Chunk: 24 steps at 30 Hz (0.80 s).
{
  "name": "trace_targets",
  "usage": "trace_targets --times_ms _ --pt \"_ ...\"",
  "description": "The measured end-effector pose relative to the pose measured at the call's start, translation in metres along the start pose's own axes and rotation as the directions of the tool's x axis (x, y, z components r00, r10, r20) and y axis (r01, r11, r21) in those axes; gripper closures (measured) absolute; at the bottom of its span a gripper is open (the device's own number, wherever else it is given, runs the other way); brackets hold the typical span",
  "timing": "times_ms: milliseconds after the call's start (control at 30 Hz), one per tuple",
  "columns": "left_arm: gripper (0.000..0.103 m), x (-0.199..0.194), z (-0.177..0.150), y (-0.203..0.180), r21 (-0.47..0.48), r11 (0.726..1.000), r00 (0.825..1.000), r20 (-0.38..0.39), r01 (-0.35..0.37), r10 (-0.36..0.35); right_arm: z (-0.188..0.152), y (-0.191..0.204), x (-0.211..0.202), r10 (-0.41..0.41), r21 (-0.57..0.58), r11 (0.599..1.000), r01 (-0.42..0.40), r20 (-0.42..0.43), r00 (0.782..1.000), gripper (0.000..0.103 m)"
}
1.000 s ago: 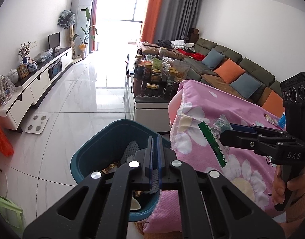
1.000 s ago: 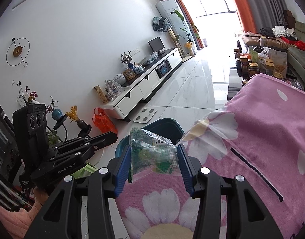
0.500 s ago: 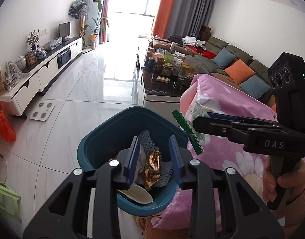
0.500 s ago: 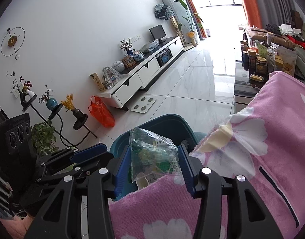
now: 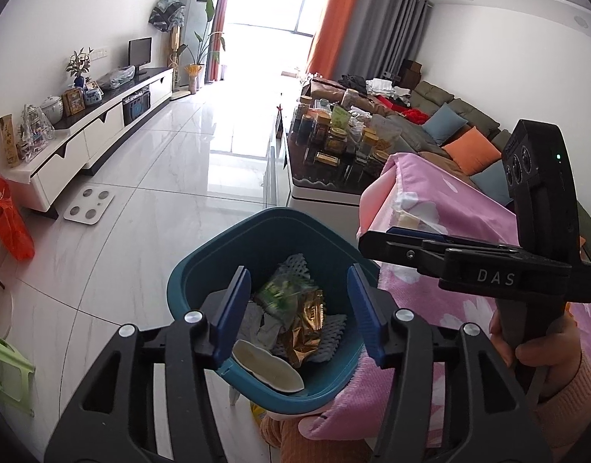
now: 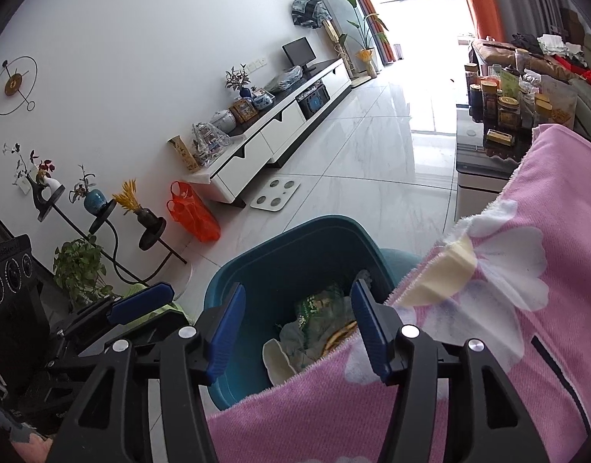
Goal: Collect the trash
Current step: 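Open both grippers over the teal bin to drop the cup and wrapper, then move both grippers back over the orange peel on the blanket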
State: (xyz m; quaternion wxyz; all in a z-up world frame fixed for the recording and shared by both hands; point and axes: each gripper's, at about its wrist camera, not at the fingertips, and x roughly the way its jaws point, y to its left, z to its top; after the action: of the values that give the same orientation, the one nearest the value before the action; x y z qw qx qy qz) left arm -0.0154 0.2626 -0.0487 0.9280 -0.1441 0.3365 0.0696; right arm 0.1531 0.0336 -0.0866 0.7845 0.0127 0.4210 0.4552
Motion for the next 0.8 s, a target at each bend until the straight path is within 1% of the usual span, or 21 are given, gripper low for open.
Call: trace_targets --times_ms 200,367,400,500,600,667,800 --pt "0.043 -0.005 -0.001 -0.008 0.014 1.000 1.000 0.011 0.026 -0.027 -0.011 -0.012 -0.029 0.001 0.021 1.000 -0.002 0.034 0.999 0.048" --pt "0.040 -0.005 -0.004 -0.032 0.052 0.996 0.997 0.009 0.071 -0.072 -0.029 -0.024 -0.067 -0.021 0.023 1.000 0.020 0.084 0.996 0.048" --pt "0.038 -0.005 -0.005 -0.038 0.064 0.995 0.996 0.009 0.082 -0.083 -0.034 -0.027 -0.076 -0.030 0.028 0.999 0.028 0.096 0.995 0.048" --pt "0.036 -0.003 -0.007 -0.061 0.105 0.987 0.992 0.003 0.122 -0.123 -0.048 -0.041 -0.106 -0.066 0.041 0.997 0.061 0.136 0.989 0.048" --pt "0.036 0.002 -0.010 -0.087 0.134 0.974 0.983 -0.008 0.181 -0.182 -0.064 -0.058 -0.136 -0.120 0.069 0.991 0.110 0.164 0.979 0.048" --pt "0.035 0.007 -0.012 -0.109 0.157 0.960 0.973 -0.027 0.231 -0.229 -0.076 -0.071 -0.158 -0.171 0.097 0.983 0.155 0.184 0.968 0.048" --pt "0.035 0.016 -0.023 -0.162 0.243 0.919 0.951 -0.081 0.310 -0.299 -0.103 -0.098 -0.201 -0.270 0.170 0.957 0.236 0.222 0.937 0.048"
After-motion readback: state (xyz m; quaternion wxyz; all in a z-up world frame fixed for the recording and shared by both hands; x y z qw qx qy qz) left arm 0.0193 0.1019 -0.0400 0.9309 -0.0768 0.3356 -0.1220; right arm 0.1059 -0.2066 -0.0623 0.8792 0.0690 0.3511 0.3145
